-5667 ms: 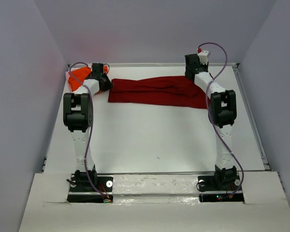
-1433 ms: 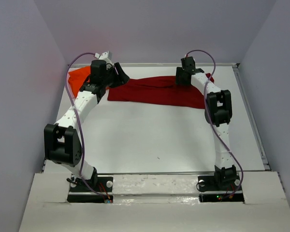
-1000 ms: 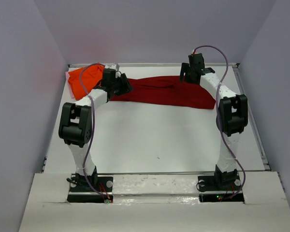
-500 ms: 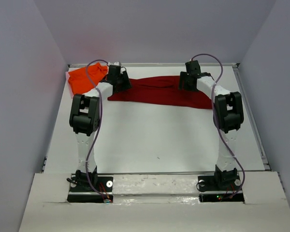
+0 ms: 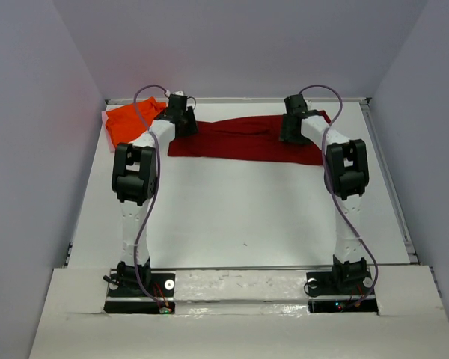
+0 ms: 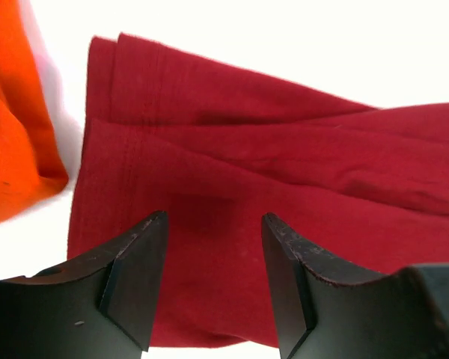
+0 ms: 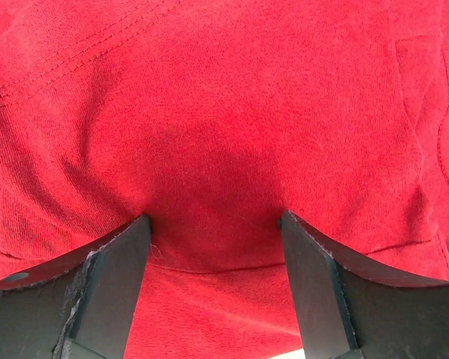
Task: Fold and stack the t-shirts
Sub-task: Rotate the tshirt 90 degrees
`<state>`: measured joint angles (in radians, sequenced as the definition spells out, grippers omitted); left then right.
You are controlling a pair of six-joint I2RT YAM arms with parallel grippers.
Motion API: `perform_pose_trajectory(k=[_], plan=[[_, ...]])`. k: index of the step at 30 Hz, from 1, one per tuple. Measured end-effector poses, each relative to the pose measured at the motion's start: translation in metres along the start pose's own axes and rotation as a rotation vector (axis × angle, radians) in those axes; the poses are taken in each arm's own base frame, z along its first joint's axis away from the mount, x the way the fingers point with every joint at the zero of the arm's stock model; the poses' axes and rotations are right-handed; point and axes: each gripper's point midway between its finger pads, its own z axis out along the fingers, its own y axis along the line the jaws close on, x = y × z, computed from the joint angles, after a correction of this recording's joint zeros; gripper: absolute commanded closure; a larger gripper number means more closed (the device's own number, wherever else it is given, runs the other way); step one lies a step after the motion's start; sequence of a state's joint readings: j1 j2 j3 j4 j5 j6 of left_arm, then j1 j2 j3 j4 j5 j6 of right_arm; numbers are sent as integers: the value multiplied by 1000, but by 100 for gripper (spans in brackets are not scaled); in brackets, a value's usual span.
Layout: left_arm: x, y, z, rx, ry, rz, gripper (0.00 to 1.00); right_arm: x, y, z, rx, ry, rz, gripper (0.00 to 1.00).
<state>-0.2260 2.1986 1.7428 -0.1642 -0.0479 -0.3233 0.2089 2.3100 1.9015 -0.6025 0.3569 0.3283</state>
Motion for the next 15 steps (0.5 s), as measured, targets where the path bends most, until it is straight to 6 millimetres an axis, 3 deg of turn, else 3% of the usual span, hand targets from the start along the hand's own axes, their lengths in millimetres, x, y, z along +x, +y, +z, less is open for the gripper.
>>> perform_pose_trajectory(k=[5,15], plan=[[31,13,21,-49,94,19,37,-1,-1,0,14,1,5,25],[37,14,20,-59,121,27,37,-10,2,6,26,-8,6,25]])
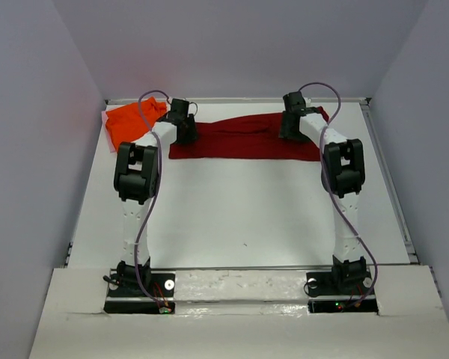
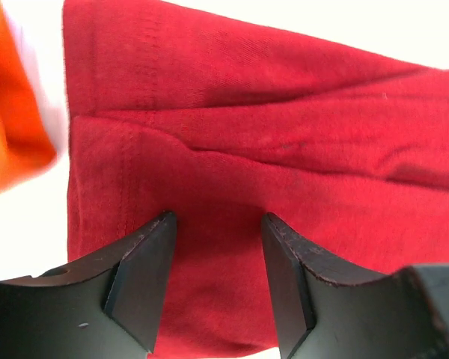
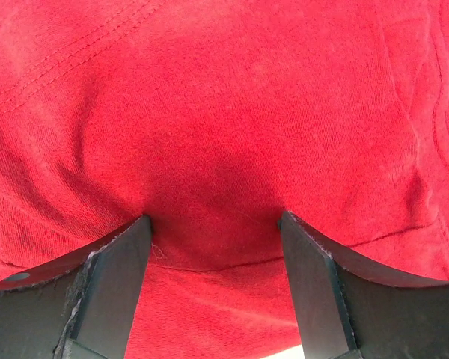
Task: Fold and stack the t-shirts
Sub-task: Rotate the tshirt 90 degrees
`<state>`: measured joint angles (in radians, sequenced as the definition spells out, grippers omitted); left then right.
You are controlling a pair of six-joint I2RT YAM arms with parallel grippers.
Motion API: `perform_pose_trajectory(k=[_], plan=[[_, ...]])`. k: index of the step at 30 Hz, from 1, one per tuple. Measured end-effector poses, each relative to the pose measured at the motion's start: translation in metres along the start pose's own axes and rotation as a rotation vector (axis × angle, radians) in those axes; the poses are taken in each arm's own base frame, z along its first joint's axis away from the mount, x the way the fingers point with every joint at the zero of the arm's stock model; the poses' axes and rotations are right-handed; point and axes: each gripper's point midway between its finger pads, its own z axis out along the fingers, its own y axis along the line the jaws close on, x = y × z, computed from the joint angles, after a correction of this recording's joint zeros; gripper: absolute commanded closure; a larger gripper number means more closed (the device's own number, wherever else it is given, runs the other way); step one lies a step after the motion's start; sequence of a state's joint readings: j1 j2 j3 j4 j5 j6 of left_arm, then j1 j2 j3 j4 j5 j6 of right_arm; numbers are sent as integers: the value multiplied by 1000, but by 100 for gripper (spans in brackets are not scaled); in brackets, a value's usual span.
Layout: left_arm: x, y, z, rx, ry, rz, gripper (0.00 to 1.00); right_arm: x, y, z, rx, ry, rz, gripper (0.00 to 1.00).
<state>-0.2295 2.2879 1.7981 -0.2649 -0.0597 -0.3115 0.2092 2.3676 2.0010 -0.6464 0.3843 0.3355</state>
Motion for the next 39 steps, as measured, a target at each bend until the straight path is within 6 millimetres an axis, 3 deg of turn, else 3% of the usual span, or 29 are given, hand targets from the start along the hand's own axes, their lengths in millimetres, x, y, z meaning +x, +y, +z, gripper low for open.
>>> perform_pose_trajectory(k=[9,20,30,39], plan=[[59,-1,-41,23,84,32,37,-11,4,5,4,-18,-11,25],[164,-50,-114,171,175,124,38,-12,12,8,-33,-12,-12,27],[221,-86,-153,327,183,150,38,-12,16,7,-78,-1,-22,27],[253,-101,-177,421,202,136,38,-22,56,6,-274,5,-23,26]])
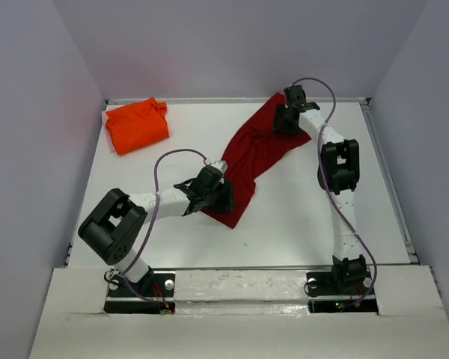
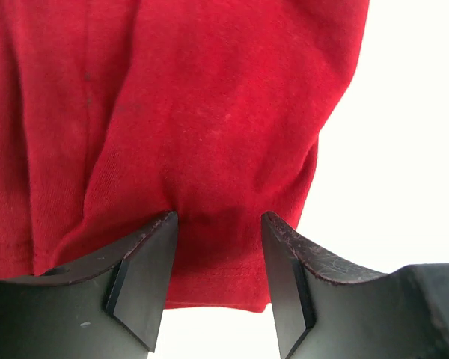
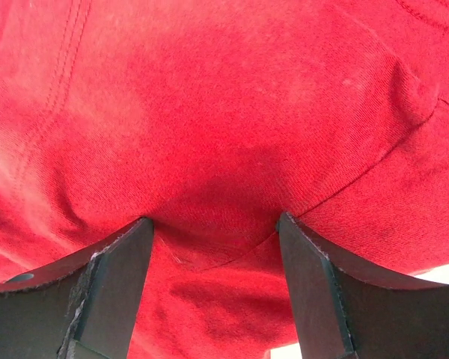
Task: Fold and stack the t-shirts
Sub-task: Rotate the tshirt 90 degrees
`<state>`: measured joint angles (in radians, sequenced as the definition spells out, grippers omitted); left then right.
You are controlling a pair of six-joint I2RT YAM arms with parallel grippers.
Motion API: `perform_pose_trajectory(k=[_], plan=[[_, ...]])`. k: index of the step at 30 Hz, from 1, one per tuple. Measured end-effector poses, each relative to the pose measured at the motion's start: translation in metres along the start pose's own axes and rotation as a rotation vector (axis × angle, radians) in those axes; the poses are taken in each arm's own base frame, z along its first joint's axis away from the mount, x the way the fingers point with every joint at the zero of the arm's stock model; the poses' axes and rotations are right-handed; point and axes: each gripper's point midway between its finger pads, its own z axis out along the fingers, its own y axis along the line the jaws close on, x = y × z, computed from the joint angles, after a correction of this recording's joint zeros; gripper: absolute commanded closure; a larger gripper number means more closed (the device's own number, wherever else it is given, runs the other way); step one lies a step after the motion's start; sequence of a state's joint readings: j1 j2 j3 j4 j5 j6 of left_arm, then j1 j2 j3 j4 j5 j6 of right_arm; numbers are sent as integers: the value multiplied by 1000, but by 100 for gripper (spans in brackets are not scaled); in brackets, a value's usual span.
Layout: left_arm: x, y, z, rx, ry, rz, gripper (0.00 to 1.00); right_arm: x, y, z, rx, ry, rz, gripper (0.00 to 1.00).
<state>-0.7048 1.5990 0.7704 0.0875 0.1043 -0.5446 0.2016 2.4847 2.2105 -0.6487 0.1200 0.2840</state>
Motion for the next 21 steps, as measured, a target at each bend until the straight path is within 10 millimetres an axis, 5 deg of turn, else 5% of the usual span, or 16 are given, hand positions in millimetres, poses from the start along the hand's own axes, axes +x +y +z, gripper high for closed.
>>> perform_pose_trajectory(k=[12,21], plan=[[56,-25,-24,77,87,44,38,-19,42,11,-217,-49,-41,23],[76,-16,-62,38,129,45,38,-20,53,7,-307,-44,-63,22]])
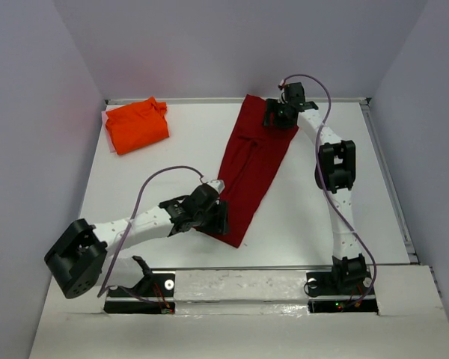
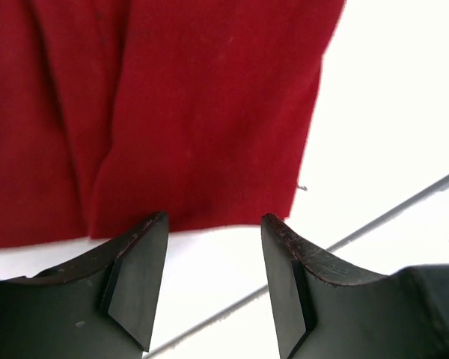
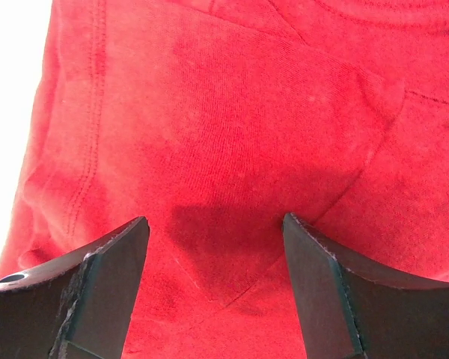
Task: Fold and stack the t-shirts
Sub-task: Rotate the tshirt 90 degrees
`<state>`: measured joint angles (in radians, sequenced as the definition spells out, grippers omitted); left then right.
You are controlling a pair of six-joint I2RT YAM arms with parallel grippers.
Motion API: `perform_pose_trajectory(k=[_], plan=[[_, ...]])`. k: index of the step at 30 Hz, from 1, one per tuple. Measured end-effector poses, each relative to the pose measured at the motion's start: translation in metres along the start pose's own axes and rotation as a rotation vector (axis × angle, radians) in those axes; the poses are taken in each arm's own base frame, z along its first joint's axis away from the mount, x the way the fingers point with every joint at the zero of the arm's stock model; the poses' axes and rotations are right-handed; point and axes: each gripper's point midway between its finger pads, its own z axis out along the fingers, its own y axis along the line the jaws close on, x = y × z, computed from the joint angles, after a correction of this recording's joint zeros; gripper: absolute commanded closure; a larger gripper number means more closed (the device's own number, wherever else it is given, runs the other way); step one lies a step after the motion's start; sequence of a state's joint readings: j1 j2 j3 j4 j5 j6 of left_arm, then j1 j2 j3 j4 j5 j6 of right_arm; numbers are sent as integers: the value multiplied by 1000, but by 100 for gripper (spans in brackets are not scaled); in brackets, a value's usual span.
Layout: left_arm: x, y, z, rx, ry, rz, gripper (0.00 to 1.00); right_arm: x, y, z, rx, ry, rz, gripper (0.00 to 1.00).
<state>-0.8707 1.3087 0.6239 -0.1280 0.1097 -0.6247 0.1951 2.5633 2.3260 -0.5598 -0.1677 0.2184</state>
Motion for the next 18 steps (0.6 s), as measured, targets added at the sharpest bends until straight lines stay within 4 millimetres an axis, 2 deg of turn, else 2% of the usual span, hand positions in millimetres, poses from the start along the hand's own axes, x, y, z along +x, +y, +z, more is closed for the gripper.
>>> perform_pose_trajectory(k=[3,5,7,10,12,14,15,18], plan=[[-12,-5,-23,-8,-42,2,37,-2,2,-1,-26,-2,-3,17],[-36,-20,-47,6,-112,5,37,-4,2,-3,-47,-5,2,15],[-70,-41,-77,39,-212,10,37,-9,7,-10,-72,-11,13,14],[-114,-64,-117,70,-363,15,36,-19,19,-28,-114,-28,39,13],[-146,-73,-151,71,-497,16,35,-29,33,-58,-150,-49,59,12],[-164,-69,-169,41,-572,16,34,-36,49,-88,-175,-79,58,12],[-178,-62,-180,10,-621,9,34,-39,67,-115,-199,-103,46,12],[-214,-38,-204,-79,-726,-21,34,-37,94,-141,-238,-134,19,11]])
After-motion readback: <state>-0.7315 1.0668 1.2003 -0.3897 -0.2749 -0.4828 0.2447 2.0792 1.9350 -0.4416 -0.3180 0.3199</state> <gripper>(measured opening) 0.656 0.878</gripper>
